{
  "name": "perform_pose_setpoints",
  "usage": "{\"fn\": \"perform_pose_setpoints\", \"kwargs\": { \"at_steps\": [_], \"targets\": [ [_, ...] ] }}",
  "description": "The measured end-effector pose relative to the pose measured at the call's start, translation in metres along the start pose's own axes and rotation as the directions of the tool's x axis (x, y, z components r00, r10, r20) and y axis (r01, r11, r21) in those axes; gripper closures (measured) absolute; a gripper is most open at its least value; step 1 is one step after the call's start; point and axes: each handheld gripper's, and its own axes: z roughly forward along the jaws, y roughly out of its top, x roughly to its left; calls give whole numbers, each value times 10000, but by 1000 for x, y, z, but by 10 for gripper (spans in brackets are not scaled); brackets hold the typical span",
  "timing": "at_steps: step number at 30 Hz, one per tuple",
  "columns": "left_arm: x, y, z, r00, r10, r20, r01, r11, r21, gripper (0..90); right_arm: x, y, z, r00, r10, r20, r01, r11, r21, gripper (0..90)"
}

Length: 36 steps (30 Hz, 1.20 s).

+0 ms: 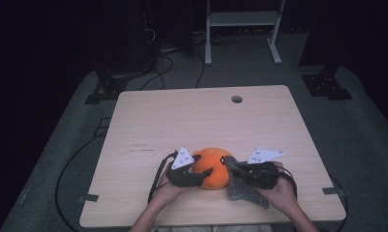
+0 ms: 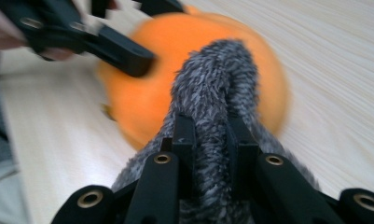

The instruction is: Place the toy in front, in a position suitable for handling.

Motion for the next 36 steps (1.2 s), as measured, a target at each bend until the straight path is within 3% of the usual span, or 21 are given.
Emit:
{"fn": "perform_pose_setpoints", "kwargs": {
  "at_steps": [1, 3, 4, 5, 7, 10, 14, 16, 17, 19, 22, 24, 26, 31, 34, 36],
  "targets": [
    [-1, 0, 2, 9999, 86, -124, -86, 10000, 20, 334, 2, -1, -2, 9999, -48, 98, 48, 10000, -29, 763],
    [-2, 0, 3, 9997, 155, -197, -154, 9999, 18, 331, 4, 0, -4, 9998, 103, -140, -106, 9996, -246, 764],
    [-4, 1, 4, 9997, 105, -223, -106, 9999, -31, 331, 8, 2, -5, 9994, 86, -328, -101, 9989, -449, 763],
    [-4, 1, 5, 9995, 196, -253, -196, 9998, 6, 321, 17, 7, -3, 9969, -218, -752, 170, 9978, -641, 761],
    [-3, 6, 0, 9996, 275, -41, -275, 9996, 38, 285, 20, 9, 5, 9970, -465, -623, 438, 9981, -436, 761],
    [2, 8, -9, 9995, 281, 143, -279, 9995, -142, 265, 10, 5, 4, 9985, -139, -534, 118, 9991, -402, 760],
    [3, 5, -8, 9984, 439, 343, -440, 9990, 14, 395, 2, 1, 1, 9999, 35, -150, -38, 9997, -228, 758],
    [1, 5, -6, 9984, 462, 332, -465, 9989, 90, 414, 4, 1, 1, 10000, -71, -25, 71, 9999, -147, 759],
    [-1, 5, -4, 9991, 303, 297, -306, 9995, 73, 428, 10, 4, -2, 9999, -59, -150, 53, 9992, -391, 761],
    [-2, 4, -3, 9987, 392, 333, -392, 9992, -3, 430, 21, 9, -3, 9976, -404, -562, 362, 9967, -728, 761],
    [-2, 5, -4, 9985, 445, 335, -447, 9990, 72, 397, 27, 12, 5, 9959, -702, -572, 670, 9962, -556, 759],
    [2, 7, -8, 9990, 213, 394, -212, 9998, -43, 326, 24, 11, 7, 9963, -544, -668, 507, 9972, -553, 760],
    [10, 7, -11, 9982, -432, 416, 440, 9989, -187, 288, 15, 8, 5, 9974, -162, -704, 121, 9982, -581, 760],
    [4, 5, -5, 9983, -365, 448, 374, 9991, -183, 460, 15, 5, 2, 9991, 102, -419, -124, 9986, -514, 763],
    [2, 4, -3, 9978, -378, 537, 391, 9990, -233, 474, 21, 8, 1, 9987, 29, -511, -67, 9973, -729, 763],
    [4, 5, -5, 9983, -254, 520, 261, 9996, -130, 476, 31, 12, 4, 9984, -434, -357, 408, 9967, -707, 762]
  ]
}}
